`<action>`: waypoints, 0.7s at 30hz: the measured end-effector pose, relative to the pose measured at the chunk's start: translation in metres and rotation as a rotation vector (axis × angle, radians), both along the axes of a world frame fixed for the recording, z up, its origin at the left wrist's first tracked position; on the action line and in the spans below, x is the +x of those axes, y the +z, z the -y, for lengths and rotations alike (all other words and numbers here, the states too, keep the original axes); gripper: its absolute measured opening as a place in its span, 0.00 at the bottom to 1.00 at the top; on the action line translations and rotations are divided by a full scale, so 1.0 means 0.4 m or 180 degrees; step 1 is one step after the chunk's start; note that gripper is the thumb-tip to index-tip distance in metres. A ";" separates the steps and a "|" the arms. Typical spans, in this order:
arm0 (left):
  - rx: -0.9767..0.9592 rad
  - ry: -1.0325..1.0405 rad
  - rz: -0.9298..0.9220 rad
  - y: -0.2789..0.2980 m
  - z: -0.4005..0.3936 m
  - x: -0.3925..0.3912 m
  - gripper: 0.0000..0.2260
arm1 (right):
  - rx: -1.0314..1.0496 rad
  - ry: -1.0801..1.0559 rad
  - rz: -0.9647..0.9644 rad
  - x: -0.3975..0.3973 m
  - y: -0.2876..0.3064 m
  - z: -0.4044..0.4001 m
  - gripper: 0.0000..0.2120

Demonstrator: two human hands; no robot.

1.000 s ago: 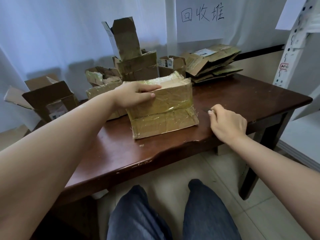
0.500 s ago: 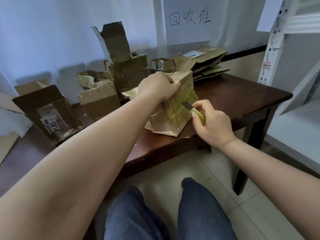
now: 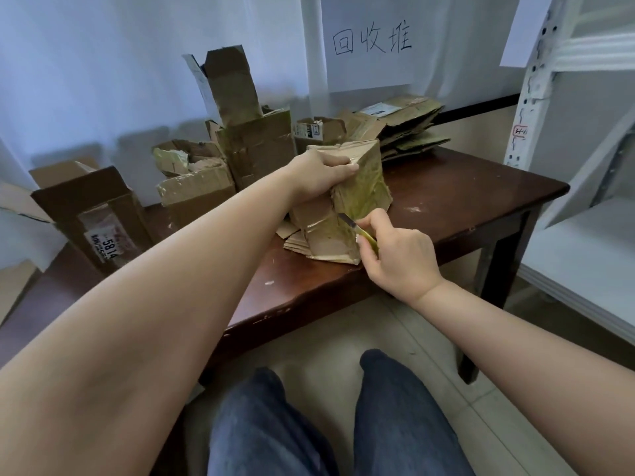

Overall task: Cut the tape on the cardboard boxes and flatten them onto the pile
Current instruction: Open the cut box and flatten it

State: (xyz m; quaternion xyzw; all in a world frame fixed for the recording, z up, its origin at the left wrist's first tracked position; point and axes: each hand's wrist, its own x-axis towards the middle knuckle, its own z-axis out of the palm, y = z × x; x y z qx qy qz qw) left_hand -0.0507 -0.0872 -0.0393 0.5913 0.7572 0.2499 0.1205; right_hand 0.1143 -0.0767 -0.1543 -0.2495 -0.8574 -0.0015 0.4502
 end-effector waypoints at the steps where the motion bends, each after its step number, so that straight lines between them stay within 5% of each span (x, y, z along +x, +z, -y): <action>1: 0.0021 0.0018 -0.0043 -0.003 -0.001 0.004 0.23 | 0.0003 -0.0040 0.0032 -0.002 -0.001 0.003 0.08; 9: -0.0094 0.0739 -0.1424 -0.011 -0.004 0.066 0.21 | -0.0265 -0.0432 0.0490 0.002 0.006 0.017 0.07; 14: -0.0508 0.0497 -0.1777 0.001 -0.001 0.050 0.31 | -0.0418 -0.0629 0.0709 0.014 0.017 0.027 0.08; 21: -0.0326 0.0485 -0.2096 -0.002 0.009 0.064 0.27 | -0.0490 -0.0818 0.1028 0.001 0.007 0.040 0.10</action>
